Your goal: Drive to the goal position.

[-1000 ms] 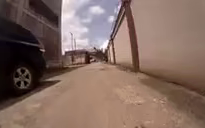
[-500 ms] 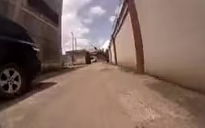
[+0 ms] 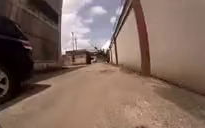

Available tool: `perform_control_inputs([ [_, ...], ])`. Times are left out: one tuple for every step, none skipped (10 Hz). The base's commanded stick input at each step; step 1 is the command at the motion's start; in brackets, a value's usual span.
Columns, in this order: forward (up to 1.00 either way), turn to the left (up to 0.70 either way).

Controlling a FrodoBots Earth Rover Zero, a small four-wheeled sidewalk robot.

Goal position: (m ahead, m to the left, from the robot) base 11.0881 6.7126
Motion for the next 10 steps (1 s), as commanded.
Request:
perform_control_inputs([
  [0.85, 0.00],
  [0.85, 0.00],
  [0.85, 0.00],
  [0.85, 0.00],
  [0.85, 0.00],
  [0.85, 0.00],
  [0.85, 0.00],
  [0.85, 0.00],
  [0.85, 0.00],
  [0.85, 0.00],
])
